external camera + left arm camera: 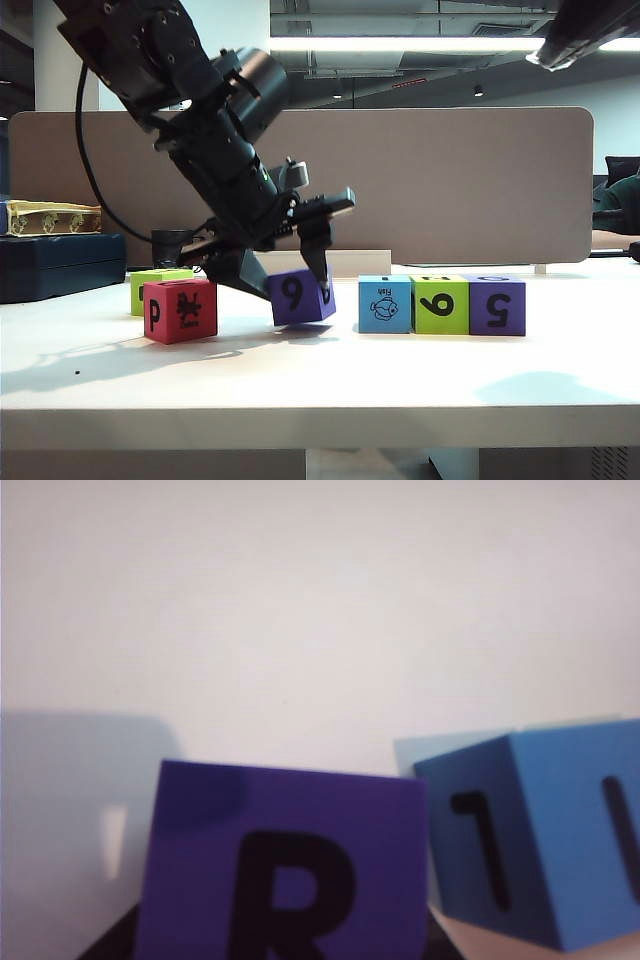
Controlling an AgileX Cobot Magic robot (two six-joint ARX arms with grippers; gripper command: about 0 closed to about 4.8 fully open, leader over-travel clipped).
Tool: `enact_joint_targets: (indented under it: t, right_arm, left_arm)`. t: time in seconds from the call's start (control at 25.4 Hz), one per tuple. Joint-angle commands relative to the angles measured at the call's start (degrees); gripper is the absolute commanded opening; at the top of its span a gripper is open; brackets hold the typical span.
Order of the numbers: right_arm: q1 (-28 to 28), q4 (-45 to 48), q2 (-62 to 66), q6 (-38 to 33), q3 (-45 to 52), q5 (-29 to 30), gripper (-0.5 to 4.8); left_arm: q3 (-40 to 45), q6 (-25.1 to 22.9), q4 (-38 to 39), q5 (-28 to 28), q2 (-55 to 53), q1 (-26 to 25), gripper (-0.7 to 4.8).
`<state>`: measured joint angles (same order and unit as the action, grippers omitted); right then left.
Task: Select the appropriate blocks from the scattered letter blocks on the table and arrange them in a row to spell out "TURING".
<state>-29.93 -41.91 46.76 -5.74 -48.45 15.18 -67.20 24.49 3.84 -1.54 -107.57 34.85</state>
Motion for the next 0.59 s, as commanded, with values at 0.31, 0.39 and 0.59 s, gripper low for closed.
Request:
enact_joint_targets:
  t: [0.31,0.39,0.59]
  right_arm:
    - [0.0,0.52,-0.09,-0.04,-0.33,-0.28,-0.02]
    - [0.0,0.52,-0.09,-0.04,-0.33,-0.28,-0.01]
    - [0.0,0.52,-0.09,-0.04,-0.33,-0.28,-0.01]
  left_arm:
    - [-0.22,1.05,-0.09,-0.17,-0.7,0.24,2.9]
    - [-0.22,1.03,-0.09,-0.17,-0.7,0.24,3.39]
    - [-0.39,1.01,-0.31,0.31,-0.68,0.22,3.73]
